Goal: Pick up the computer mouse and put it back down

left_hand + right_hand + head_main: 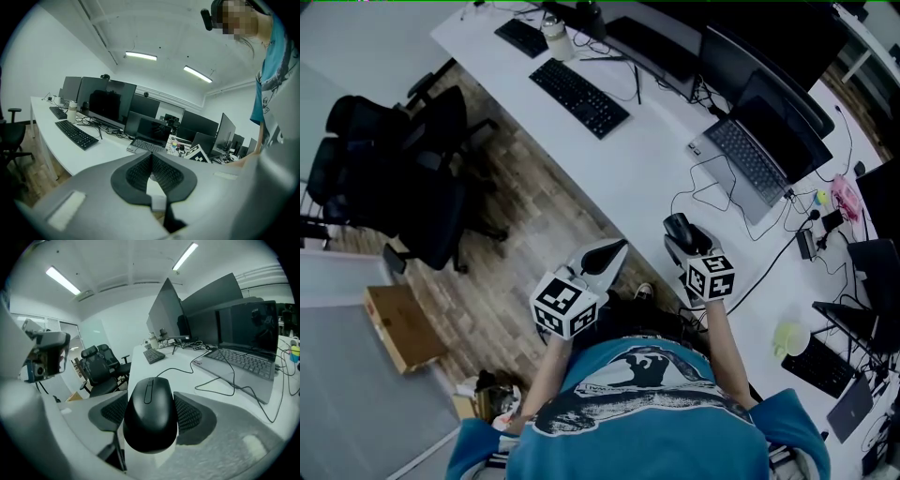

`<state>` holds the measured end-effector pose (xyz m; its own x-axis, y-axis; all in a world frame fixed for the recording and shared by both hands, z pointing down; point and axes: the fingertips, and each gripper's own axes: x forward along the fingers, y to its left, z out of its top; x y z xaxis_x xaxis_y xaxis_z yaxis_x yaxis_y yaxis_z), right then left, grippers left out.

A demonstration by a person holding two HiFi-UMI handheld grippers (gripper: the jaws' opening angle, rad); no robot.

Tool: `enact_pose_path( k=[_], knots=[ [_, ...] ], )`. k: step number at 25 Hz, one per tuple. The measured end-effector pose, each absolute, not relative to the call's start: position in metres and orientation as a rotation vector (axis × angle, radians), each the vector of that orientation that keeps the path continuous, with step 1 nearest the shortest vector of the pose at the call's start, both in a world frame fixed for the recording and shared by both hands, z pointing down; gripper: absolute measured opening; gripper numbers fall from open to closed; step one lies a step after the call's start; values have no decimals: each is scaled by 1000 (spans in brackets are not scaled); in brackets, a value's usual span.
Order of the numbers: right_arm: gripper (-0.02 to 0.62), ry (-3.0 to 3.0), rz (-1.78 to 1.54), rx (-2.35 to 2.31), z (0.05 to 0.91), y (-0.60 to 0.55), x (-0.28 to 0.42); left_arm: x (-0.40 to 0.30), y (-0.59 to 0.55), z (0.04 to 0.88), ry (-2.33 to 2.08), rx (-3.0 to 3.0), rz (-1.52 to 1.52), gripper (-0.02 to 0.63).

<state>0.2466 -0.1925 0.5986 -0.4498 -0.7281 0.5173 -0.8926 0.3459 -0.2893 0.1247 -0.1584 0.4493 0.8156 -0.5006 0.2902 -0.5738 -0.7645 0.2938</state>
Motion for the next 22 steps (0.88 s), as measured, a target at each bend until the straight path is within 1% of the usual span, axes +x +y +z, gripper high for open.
enact_pose_path(
  k=[14, 22],
  knots=[
    [301, -2495, 632, 1479, 492, -176, 259, 139, -145, 449, -781, 2631, 343, 14],
    [301, -2497, 569, 1533, 478, -194, 266, 138, -153, 455, -756, 2627, 378, 14]
  ],
)
